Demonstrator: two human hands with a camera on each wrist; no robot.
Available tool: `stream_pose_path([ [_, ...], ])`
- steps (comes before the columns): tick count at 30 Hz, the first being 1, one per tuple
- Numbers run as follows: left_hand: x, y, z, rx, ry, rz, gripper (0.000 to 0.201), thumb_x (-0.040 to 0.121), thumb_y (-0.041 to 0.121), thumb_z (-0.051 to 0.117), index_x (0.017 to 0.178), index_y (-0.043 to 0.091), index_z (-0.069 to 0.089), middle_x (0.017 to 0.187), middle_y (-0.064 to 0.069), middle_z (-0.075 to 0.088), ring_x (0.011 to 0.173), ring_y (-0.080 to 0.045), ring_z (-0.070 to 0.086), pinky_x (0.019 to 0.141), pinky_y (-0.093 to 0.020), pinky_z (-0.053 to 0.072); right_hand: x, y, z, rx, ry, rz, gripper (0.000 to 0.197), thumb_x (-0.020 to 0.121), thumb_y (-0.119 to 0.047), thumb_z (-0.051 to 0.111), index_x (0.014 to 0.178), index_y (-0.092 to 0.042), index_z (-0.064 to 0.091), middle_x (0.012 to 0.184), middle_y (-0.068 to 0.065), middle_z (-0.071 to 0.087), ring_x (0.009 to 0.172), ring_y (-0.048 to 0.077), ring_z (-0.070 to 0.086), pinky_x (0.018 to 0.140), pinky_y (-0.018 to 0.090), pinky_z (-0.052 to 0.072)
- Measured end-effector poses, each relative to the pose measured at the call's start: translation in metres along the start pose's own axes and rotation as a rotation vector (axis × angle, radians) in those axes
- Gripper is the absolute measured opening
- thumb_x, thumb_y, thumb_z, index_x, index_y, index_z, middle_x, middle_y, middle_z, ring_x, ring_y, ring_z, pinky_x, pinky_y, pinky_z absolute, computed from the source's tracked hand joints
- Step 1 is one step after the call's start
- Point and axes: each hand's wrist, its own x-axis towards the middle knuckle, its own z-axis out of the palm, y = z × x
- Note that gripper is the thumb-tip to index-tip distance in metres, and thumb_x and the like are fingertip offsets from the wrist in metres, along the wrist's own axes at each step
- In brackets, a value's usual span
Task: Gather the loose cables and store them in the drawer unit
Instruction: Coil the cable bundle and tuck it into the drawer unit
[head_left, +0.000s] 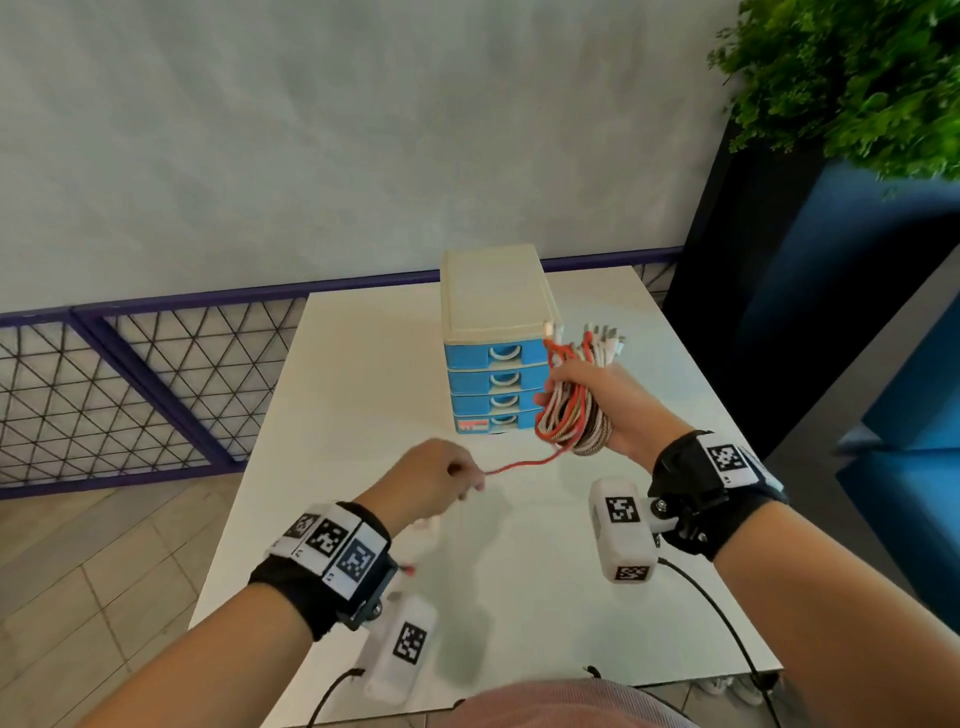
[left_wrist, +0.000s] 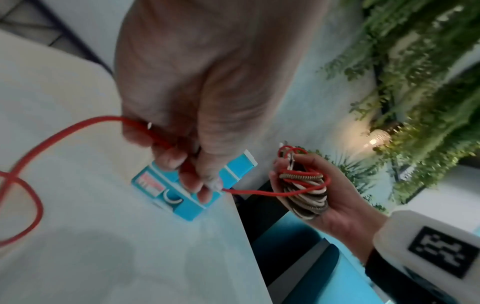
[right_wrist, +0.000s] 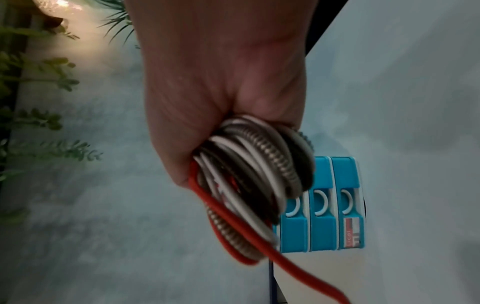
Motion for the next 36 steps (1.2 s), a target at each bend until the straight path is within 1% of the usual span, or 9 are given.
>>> stream_pose_path([
  [4, 0.007, 0.016, -0.010, -0.065, 0.270, 0.110, 0.011, 0.088, 0.021, 0.062, 0.081, 0.016, 0.070, 0.070, 0.007, 0.063, 0.062, -0.011, 0.054, 0.048, -0.010, 0.035, -0.010, 0.003, 0.011, -0.236, -0.104, 0.001, 0.014, 0.087, -0.004, 0.061, 0.101, -0.003, 0.064, 0.084, 0.017, 0.073, 0.085, 0.029, 0.073, 0.069, 0.034, 0.060],
  [11, 0.010, 0.029, -0.007, -0.078, 0.387, 0.225, 0.005, 0.086, 0.019, 0.066, 0.084, 0.014, 0.068, 0.080, 0.006, 0.064, 0.075, -0.003, 0.054, 0.060, -0.013, 0.036, -0.013, 0.007, 0.020, -0.283, -0.239, 0.073, 0.031, 0.088, -0.008, 0.063, 0.119, -0.008, 0.058, 0.104, 0.023, 0.072, 0.093, 0.031, 0.072, 0.080, 0.039, 0.060],
  [16, 0.012, 0.025, -0.005, -0.106, 0.510, 0.252, 0.009, 0.085, 0.019, 0.066, 0.083, 0.011, 0.067, 0.076, 0.004, 0.064, 0.067, 0.002, 0.053, 0.059, -0.007, 0.038, -0.014, 0.015, 0.027, -0.241, -0.315, 0.086, 0.023, 0.087, -0.003, 0.060, 0.110, -0.003, 0.062, 0.091, 0.019, 0.068, 0.084, 0.027, 0.071, 0.076, 0.037, 0.059],
  [21, 0.013, 0.021, -0.020, 0.009, 0.293, 0.063, 0.036, 0.094, 0.040, 0.049, 0.069, 0.016, 0.057, 0.061, 0.004, 0.050, 0.052, -0.010, 0.043, 0.049, -0.023, 0.032, -0.006, 0.024, 0.023, -0.279, -0.153, 0.000, 0.013, 0.086, -0.005, 0.061, 0.099, -0.008, 0.064, 0.074, 0.009, 0.065, 0.067, 0.017, 0.067, 0.061, 0.029, 0.057],
  [24, 0.007, 0.013, -0.033, -0.490, 0.023, -0.143, 0.037, 0.101, 0.031, 0.036, 0.074, 0.017, 0.056, 0.061, 0.004, 0.043, 0.046, -0.009, 0.034, 0.046, -0.020, 0.028, 0.000, 0.026, 0.016, -0.228, -0.008, -0.067, 0.011, 0.088, -0.006, 0.062, 0.098, -0.010, 0.063, 0.073, 0.009, 0.064, 0.062, 0.016, 0.064, 0.060, 0.027, 0.056],
  [27, -0.002, 0.012, -0.037, -1.019, -0.155, -0.258, 0.025, 0.101, 0.016, 0.040, 0.091, 0.012, 0.063, 0.065, 0.004, 0.052, 0.049, -0.007, 0.046, 0.047, -0.019, 0.043, 0.004, 0.030, 0.010, -0.205, 0.063, -0.079, 0.009, 0.088, -0.017, 0.068, 0.094, -0.013, 0.063, 0.071, 0.007, 0.063, 0.065, 0.019, 0.063, 0.063, 0.029, 0.056],
  [32, -0.003, 0.036, -0.027, -1.187, -0.167, -0.213, 0.012, 0.093, 0.012, 0.056, 0.092, 0.008, 0.067, 0.071, 0.000, 0.068, 0.056, -0.009, 0.064, 0.059, -0.023, 0.059, 0.000, 0.038, 0.025, -0.101, -0.144, -0.099, 0.044, 0.090, -0.045, 0.061, 0.123, -0.016, 0.060, 0.096, 0.002, 0.072, 0.088, 0.019, 0.069, 0.082, 0.036, 0.056],
  [34, -0.003, 0.045, -0.020, -1.140, -0.185, -0.195, 0.009, 0.089, 0.014, 0.062, 0.089, 0.007, 0.068, 0.070, -0.001, 0.069, 0.056, -0.009, 0.065, 0.059, -0.023, 0.059, -0.001, 0.040, 0.031, -0.010, -0.245, -0.077, 0.049, 0.094, -0.048, 0.053, 0.131, -0.016, 0.056, 0.119, 0.010, 0.069, 0.109, 0.027, 0.066, 0.095, 0.041, 0.052],
  [36, -0.003, 0.051, -0.016, -1.092, -0.178, -0.200, 0.009, 0.086, 0.015, 0.067, 0.085, 0.006, 0.068, 0.067, -0.002, 0.070, 0.054, -0.008, 0.065, 0.058, -0.021, 0.059, -0.002, 0.039, 0.034, 0.017, -0.279, 0.005, 0.058, 0.090, -0.052, 0.059, 0.131, -0.010, 0.055, 0.121, 0.019, 0.064, 0.107, 0.035, 0.064, 0.095, 0.045, 0.051],
])
